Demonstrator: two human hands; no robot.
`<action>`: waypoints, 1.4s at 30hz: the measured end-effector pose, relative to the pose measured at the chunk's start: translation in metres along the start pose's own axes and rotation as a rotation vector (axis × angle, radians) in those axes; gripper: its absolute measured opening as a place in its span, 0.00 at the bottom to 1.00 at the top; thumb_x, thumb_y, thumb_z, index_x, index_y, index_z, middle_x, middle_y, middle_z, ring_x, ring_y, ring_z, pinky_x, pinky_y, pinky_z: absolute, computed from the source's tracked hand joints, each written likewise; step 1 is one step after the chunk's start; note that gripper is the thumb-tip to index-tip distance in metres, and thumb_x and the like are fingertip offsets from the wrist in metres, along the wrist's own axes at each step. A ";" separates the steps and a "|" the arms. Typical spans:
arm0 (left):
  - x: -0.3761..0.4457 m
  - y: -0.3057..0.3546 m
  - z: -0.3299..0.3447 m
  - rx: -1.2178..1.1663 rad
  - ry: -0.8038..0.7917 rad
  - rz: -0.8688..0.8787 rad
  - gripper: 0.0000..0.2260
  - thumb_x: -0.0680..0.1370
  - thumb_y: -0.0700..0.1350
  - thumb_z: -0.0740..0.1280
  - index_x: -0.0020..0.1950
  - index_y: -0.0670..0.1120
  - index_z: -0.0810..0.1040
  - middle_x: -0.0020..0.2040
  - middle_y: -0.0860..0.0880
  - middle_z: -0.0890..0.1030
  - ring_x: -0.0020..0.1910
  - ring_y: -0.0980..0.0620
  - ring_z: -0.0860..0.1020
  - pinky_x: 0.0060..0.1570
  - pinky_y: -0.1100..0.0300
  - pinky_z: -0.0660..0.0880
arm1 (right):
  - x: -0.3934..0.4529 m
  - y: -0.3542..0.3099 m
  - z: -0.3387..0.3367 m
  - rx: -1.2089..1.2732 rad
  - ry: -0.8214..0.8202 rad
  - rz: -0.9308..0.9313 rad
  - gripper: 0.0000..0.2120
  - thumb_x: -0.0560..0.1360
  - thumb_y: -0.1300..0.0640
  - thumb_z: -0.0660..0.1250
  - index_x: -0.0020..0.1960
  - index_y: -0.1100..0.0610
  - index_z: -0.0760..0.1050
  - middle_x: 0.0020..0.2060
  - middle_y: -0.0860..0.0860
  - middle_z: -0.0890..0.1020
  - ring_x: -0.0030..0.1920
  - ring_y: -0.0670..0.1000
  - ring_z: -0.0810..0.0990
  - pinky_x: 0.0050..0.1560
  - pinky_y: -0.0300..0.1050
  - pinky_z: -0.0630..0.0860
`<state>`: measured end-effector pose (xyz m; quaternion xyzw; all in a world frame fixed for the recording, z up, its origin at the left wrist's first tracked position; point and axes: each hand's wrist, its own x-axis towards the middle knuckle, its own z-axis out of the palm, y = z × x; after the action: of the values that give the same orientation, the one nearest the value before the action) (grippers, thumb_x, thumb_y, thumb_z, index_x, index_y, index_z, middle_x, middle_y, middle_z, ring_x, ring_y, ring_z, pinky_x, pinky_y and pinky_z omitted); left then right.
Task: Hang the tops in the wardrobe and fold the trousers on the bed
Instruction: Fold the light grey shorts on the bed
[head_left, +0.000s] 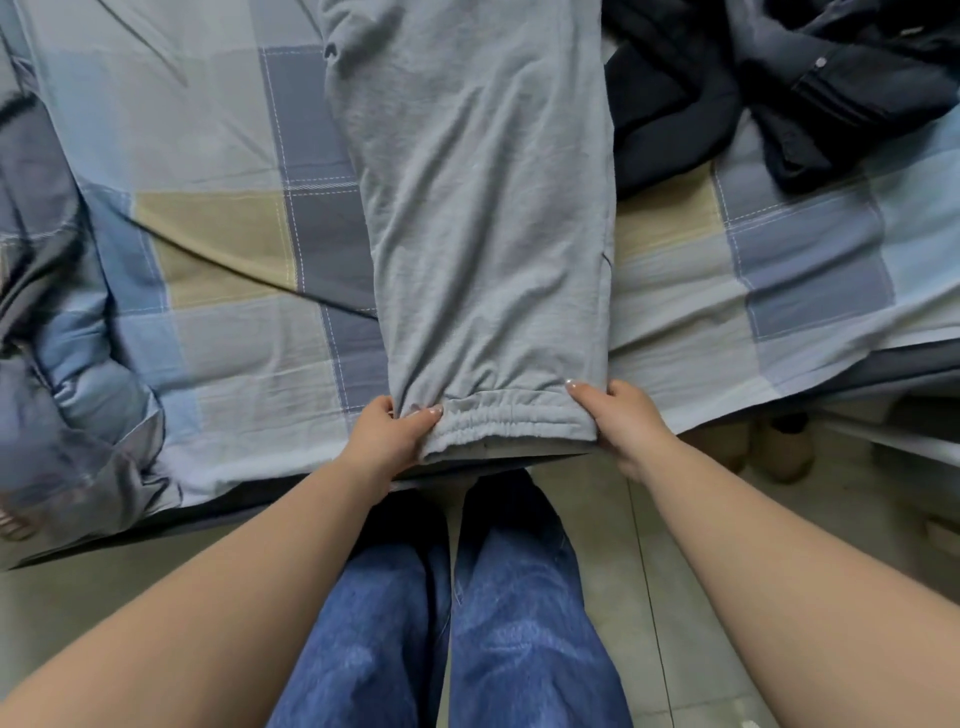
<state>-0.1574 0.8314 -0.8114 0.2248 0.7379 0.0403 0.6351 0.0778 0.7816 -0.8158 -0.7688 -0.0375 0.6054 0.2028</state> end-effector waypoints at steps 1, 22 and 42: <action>-0.004 -0.003 -0.001 0.056 0.018 0.035 0.18 0.73 0.41 0.73 0.61 0.40 0.73 0.55 0.41 0.81 0.51 0.44 0.81 0.54 0.48 0.78 | -0.004 0.006 -0.003 0.043 -0.023 0.032 0.13 0.75 0.54 0.69 0.56 0.59 0.77 0.51 0.56 0.83 0.51 0.54 0.82 0.57 0.53 0.78; -0.060 0.135 -0.056 -0.162 -0.287 0.012 0.07 0.76 0.46 0.68 0.49 0.43 0.80 0.42 0.46 0.84 0.32 0.54 0.82 0.32 0.64 0.78 | -0.067 -0.123 -0.024 0.255 -0.133 0.017 0.10 0.78 0.59 0.63 0.58 0.52 0.74 0.46 0.54 0.83 0.40 0.50 0.81 0.29 0.40 0.78; 0.083 0.253 -0.029 0.024 0.122 0.180 0.13 0.78 0.45 0.67 0.61 0.43 0.76 0.47 0.47 0.79 0.44 0.51 0.79 0.45 0.53 0.79 | 0.063 -0.257 -0.003 -0.010 0.180 -0.236 0.12 0.78 0.51 0.62 0.58 0.56 0.74 0.47 0.52 0.80 0.47 0.51 0.81 0.50 0.47 0.80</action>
<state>-0.1221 1.0967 -0.7945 0.2948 0.7524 0.1021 0.5801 0.1453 1.0354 -0.7812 -0.8112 -0.1123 0.5058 0.2710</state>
